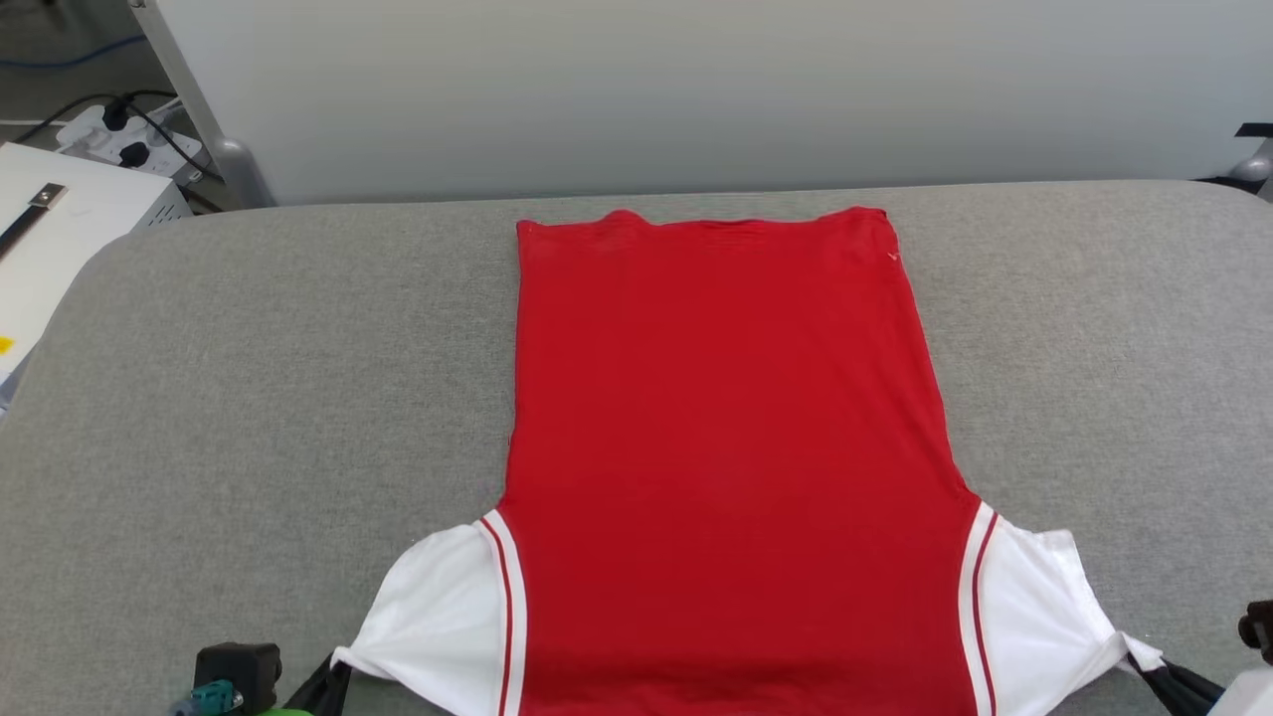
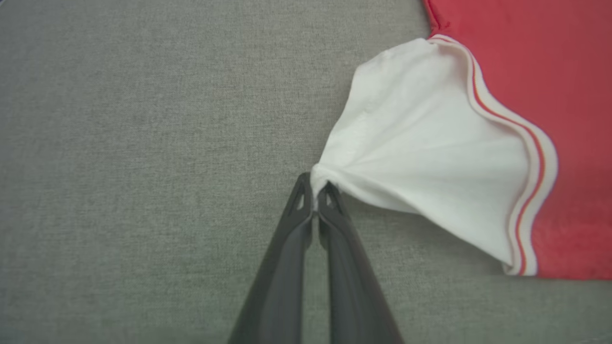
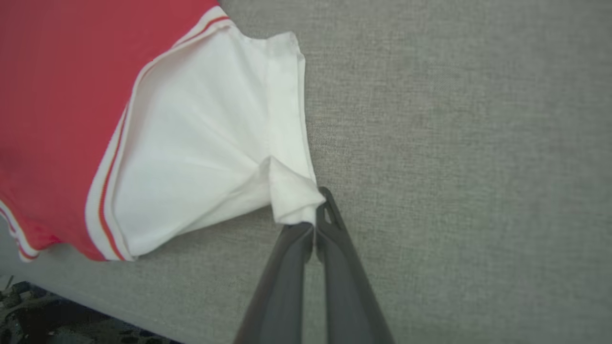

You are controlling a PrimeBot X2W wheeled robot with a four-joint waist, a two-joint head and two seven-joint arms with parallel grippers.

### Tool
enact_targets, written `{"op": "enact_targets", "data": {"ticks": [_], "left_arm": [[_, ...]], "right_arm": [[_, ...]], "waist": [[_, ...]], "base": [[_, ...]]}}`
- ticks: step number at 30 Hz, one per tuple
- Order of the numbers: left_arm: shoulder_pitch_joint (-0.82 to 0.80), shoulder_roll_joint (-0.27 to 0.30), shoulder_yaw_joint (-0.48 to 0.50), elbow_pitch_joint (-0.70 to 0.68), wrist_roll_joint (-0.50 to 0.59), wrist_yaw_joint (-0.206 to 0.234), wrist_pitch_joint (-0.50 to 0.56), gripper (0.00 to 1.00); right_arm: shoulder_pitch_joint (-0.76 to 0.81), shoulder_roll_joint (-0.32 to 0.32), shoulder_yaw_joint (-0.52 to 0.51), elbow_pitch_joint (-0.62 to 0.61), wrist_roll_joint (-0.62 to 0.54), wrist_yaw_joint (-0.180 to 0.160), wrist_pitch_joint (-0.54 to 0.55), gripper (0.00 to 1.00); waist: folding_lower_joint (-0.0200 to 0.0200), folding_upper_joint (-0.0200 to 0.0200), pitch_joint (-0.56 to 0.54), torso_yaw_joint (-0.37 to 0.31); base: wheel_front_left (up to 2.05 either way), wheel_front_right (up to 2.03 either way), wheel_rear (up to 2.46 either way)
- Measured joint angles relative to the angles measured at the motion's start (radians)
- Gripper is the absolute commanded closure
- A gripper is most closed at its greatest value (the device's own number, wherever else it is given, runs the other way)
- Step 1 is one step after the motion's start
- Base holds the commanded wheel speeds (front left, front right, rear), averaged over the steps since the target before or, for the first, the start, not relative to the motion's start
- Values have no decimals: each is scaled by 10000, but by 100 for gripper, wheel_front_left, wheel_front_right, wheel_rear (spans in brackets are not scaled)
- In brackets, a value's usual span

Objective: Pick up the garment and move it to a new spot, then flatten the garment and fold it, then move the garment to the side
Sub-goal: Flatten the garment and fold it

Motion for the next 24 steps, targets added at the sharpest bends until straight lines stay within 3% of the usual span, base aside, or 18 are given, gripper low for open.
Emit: {"op": "enact_targets", "data": {"ticks": [6,7,8,9,16,20,24], "left_arm": [[241,121,15,-499,-12,265,0,100],[239,128,12,-569,-2,284,10,100],[235,130,15,-621,17,337,12,100],[218,130,17,-675,59,405,15,100],[-128,56,63,-1220,330,782,15,100],[-322,-8,226,-1762,631,980,13,100],[-720,4,274,-2148,963,1143,13,100]], "right_arm": [[709,19,-644,-447,-232,0,757,100],[730,48,-813,-520,-280,0,901,76],[743,71,-943,-571,-345,0,1005,29],[750,104,-1112,-627,-451,0,1139,0],[321,-207,-2918,-1423,-1492,-4,1569,0],[-854,-527,-4380,-2174,-2000,-6,1946,0],[-2406,-512,-5505,-2917,-2134,-8,3053,0]], "waist": [[0,0,-4,-13],[0,0,28,-5],[0,0,57,2],[0,0,96,15],[0,0,461,126],[0,0,728,225],[0,0,1108,409]], "base": [[0,0,0],[0,0,0],[0,0,0],[0,0,0],[0,0,0],[0,0,0],[0,0,0]]}}
